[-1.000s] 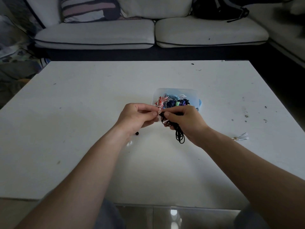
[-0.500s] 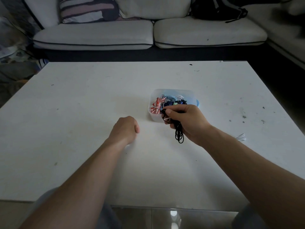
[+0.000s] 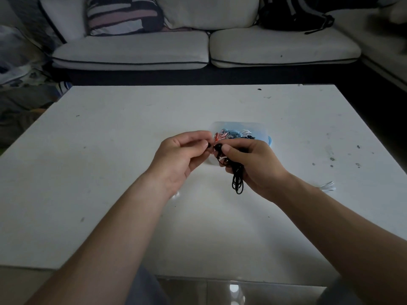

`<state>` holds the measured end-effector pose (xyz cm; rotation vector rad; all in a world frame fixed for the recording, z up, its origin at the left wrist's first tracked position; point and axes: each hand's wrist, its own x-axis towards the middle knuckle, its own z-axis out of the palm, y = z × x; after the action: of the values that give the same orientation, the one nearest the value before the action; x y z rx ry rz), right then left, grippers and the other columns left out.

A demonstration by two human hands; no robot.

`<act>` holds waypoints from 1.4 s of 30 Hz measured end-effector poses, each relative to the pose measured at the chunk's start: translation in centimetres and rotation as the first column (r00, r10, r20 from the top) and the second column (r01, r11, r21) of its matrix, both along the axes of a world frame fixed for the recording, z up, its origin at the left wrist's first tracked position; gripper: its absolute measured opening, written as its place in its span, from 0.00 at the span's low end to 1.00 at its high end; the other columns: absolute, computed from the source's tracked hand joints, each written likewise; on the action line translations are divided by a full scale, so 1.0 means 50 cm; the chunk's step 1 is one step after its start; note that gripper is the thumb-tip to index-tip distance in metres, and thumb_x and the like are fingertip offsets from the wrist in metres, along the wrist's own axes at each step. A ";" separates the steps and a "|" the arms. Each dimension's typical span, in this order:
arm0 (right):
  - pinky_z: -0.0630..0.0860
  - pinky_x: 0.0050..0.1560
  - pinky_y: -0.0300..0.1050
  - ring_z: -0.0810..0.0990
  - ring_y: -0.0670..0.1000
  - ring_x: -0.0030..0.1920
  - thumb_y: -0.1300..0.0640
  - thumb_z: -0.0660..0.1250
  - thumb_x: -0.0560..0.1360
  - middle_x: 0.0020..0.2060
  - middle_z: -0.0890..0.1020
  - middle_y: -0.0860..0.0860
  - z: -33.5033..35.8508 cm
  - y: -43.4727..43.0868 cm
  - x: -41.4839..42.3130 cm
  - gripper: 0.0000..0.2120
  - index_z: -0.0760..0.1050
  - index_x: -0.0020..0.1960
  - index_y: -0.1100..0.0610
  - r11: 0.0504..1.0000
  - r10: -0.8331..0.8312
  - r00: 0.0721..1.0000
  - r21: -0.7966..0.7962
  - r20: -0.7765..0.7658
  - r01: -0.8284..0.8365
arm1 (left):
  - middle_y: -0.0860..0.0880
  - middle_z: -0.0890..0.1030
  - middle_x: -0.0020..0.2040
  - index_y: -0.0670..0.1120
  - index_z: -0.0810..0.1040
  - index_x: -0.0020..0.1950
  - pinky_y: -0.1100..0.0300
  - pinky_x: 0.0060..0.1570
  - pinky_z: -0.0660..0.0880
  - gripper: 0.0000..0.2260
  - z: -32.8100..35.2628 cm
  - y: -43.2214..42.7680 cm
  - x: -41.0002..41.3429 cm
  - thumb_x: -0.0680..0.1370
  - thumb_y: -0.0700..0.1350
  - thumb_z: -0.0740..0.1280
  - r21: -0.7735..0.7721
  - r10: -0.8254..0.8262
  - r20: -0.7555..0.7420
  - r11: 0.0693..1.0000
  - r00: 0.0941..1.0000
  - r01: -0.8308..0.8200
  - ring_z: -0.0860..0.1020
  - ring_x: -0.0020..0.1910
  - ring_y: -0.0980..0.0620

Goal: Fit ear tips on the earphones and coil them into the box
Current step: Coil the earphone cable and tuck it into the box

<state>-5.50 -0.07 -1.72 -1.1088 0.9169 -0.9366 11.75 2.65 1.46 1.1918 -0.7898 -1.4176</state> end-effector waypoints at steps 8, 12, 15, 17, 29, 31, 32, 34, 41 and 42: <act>0.75 0.39 0.41 0.79 0.51 0.40 0.65 0.66 0.79 0.45 0.83 0.58 0.006 -0.003 -0.007 0.09 0.82 0.57 0.65 0.994 -0.061 0.998 -0.089 -0.019 0.059 | 0.43 0.84 0.45 0.40 0.80 0.52 0.65 0.42 0.80 0.08 0.010 -0.002 0.007 0.78 0.30 0.64 0.100 0.028 -0.210 0.995 0.977 -0.007 0.83 0.56 0.43; 0.76 0.40 0.40 0.80 0.52 0.39 0.65 0.67 0.79 0.43 0.83 0.59 0.010 -0.002 -0.008 0.09 0.82 0.57 0.65 0.989 -0.064 0.997 -0.132 -0.032 0.060 | 0.45 0.84 0.43 0.42 0.80 0.52 0.63 0.46 0.82 0.08 0.011 -0.004 0.005 0.78 0.32 0.66 0.129 0.012 -0.235 0.991 0.972 0.019 0.84 0.52 0.44; 0.76 0.40 0.41 0.80 0.53 0.38 0.66 0.67 0.79 0.41 0.83 0.58 0.013 0.000 -0.007 0.09 0.82 0.56 0.66 0.986 -0.069 0.997 -0.151 -0.029 0.064 | 0.46 0.85 0.45 0.45 0.81 0.51 0.65 0.43 0.81 0.08 0.009 -0.005 0.002 0.76 0.34 0.68 0.135 -0.001 -0.227 0.990 0.974 0.032 0.83 0.44 0.50; 0.76 0.40 0.40 0.81 0.53 0.38 0.66 0.67 0.78 0.40 0.84 0.56 0.015 0.000 -0.008 0.09 0.82 0.56 0.66 0.985 -0.074 0.997 -0.161 -0.027 0.069 | 0.47 0.84 0.44 0.45 0.81 0.50 0.67 0.41 0.80 0.08 0.007 -0.007 -0.003 0.76 0.33 0.68 0.129 -0.002 -0.226 0.991 0.974 0.032 0.82 0.41 0.53; 0.76 0.39 0.39 0.81 0.52 0.38 0.66 0.67 0.79 0.41 0.83 0.59 0.022 0.001 -0.012 0.09 0.82 0.56 0.67 0.982 -0.067 0.998 -0.178 -0.011 0.064 | 0.47 0.85 0.43 0.44 0.80 0.48 0.67 0.44 0.80 0.09 0.011 -0.004 -0.010 0.76 0.31 0.67 0.075 -0.037 -0.202 0.996 0.979 0.053 0.83 0.39 0.53; 0.76 0.39 0.39 0.81 0.52 0.39 0.66 0.67 0.78 0.41 0.83 0.59 0.022 -0.001 -0.013 0.08 0.82 0.55 0.66 0.981 -0.065 0.998 -0.185 -0.021 0.060 | 0.46 0.85 0.43 0.44 0.80 0.48 0.67 0.43 0.80 0.08 0.012 -0.004 -0.009 0.76 0.31 0.67 0.069 -0.041 -0.194 0.996 0.980 0.056 0.84 0.39 0.53; 0.77 0.40 0.40 0.81 0.52 0.39 0.67 0.67 0.78 0.41 0.84 0.59 0.022 -0.002 -0.014 0.08 0.82 0.55 0.66 0.981 -0.063 0.998 -0.187 -0.023 0.058 | 0.46 0.86 0.44 0.43 0.80 0.48 0.67 0.43 0.80 0.08 0.013 -0.003 -0.008 0.76 0.31 0.67 0.066 -0.042 -0.189 0.996 0.981 0.056 0.84 0.40 0.53; 0.77 0.39 0.40 0.81 0.52 0.38 0.67 0.66 0.79 0.40 0.84 0.59 0.024 -0.002 -0.016 0.08 0.82 0.54 0.67 0.981 -0.054 0.998 -0.186 -0.021 0.049 | 0.45 0.86 0.45 0.43 0.81 0.48 0.66 0.43 0.80 0.08 0.013 -0.003 -0.007 0.76 0.31 0.67 0.062 -0.044 -0.166 0.997 0.985 0.055 0.84 0.41 0.52; 0.76 0.39 0.41 0.81 0.53 0.38 0.68 0.66 0.78 0.37 0.83 0.57 0.025 -0.005 -0.020 0.08 0.82 0.54 0.66 0.986 -0.020 0.999 -0.166 -0.033 0.015 | 0.46 0.85 0.43 0.43 0.81 0.48 0.66 0.44 0.81 0.07 0.011 -0.001 -0.007 0.76 0.32 0.68 0.064 -0.075 -0.096 0.995 0.993 0.082 0.85 0.41 0.52; 0.76 0.39 0.41 0.81 0.53 0.38 0.68 0.66 0.79 0.37 0.83 0.57 0.024 -0.005 -0.020 0.08 0.82 0.54 0.66 0.986 -0.016 0.999 -0.165 -0.037 0.009 | 0.45 0.85 0.43 0.43 0.81 0.48 0.66 0.45 0.81 0.07 0.010 -0.001 -0.008 0.76 0.32 0.68 0.066 -0.074 -0.094 0.995 0.993 0.081 0.85 0.41 0.52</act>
<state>-6.49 -0.33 -0.53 -1.2662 0.8901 -1.0188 11.35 2.59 1.98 1.1507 -0.7349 -1.5634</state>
